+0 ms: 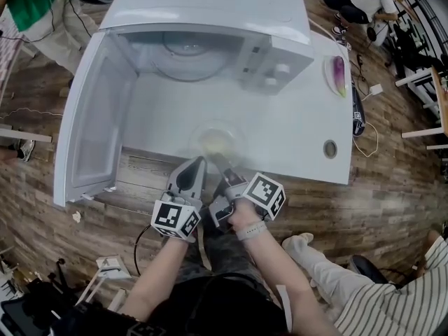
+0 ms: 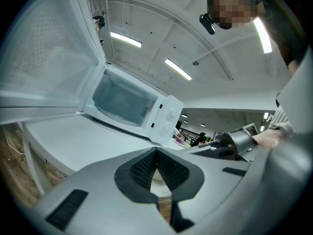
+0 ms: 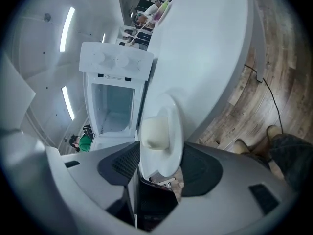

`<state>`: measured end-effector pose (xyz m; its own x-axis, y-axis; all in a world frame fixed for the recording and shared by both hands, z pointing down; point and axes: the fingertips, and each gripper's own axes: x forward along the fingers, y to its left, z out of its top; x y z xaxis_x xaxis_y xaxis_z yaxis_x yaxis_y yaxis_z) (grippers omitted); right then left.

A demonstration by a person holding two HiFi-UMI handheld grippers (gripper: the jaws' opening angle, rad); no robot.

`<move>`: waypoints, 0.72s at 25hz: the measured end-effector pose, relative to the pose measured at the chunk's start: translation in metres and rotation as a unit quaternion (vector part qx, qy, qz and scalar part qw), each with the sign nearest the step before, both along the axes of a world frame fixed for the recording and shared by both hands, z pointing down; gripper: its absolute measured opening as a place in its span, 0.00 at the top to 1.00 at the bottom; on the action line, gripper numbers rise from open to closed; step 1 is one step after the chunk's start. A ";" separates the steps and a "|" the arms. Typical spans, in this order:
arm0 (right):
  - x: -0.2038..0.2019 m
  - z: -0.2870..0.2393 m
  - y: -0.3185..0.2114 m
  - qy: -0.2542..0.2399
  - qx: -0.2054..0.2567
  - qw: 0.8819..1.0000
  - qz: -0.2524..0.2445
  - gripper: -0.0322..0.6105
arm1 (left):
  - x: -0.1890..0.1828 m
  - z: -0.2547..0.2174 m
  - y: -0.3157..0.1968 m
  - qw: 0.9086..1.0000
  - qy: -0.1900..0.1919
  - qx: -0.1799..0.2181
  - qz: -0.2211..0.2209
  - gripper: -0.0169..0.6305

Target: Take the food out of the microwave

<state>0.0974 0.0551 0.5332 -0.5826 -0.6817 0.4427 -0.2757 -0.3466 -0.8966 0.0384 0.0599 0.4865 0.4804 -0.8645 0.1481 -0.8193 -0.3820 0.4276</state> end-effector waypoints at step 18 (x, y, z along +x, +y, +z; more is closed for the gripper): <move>-0.009 -0.003 0.000 0.047 -0.014 0.998 -0.044 0.43 | -0.006 0.001 0.000 1.000 -0.001 -0.004 -0.010 0.96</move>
<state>0.0880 0.0551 0.5306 -0.5949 -0.6164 0.5159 -0.3884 -0.3414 -0.8559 0.0327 0.0602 0.4878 0.4630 -0.8726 0.1558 -0.8277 -0.3627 0.4282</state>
